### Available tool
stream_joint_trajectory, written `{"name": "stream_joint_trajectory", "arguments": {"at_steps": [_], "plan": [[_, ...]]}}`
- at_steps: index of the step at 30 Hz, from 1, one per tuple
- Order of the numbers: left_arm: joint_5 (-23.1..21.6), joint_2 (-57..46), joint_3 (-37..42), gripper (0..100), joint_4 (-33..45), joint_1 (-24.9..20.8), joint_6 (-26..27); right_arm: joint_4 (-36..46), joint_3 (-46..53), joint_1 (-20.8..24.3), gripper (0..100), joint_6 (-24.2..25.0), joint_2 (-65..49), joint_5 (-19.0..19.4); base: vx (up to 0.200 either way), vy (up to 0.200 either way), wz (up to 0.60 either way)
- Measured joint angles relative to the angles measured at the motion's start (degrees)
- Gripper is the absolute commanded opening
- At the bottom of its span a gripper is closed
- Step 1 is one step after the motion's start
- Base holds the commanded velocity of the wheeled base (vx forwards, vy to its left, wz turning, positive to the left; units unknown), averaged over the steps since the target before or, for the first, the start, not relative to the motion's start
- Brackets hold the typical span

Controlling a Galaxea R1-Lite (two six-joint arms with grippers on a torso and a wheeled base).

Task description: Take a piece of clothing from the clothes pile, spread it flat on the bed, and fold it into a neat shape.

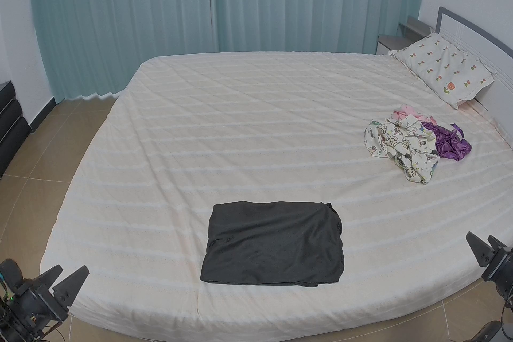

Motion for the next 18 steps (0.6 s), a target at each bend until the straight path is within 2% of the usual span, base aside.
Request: {"name": "stream_joint_trajectory", "arguments": {"at_steps": [7,11,14,18], "plan": [[3.5,-17.5,0.3,100,9.8,2.1,7.0,10.6,0.3,-4.1,100,-4.5,-14.8,1.2,0.000,0.000,0.00],[4.4,-24.3,0.4,100,12.3,4.7,13.2,19.0,0.4,-7.1,100,-10.2,-25.1,4.9,0.000,0.000,0.00],[4.8,-28.8,0.4,100,13.8,6.7,20.5,24.5,0.4,-9.5,100,-14.3,-32.0,7.8,0.000,0.000,0.00],[5.1,-32.4,0.4,100,14.9,8.4,23.3,27.1,0.1,-11.6,100,-17.3,-36.9,9.0,0.000,0.000,0.00]]}}
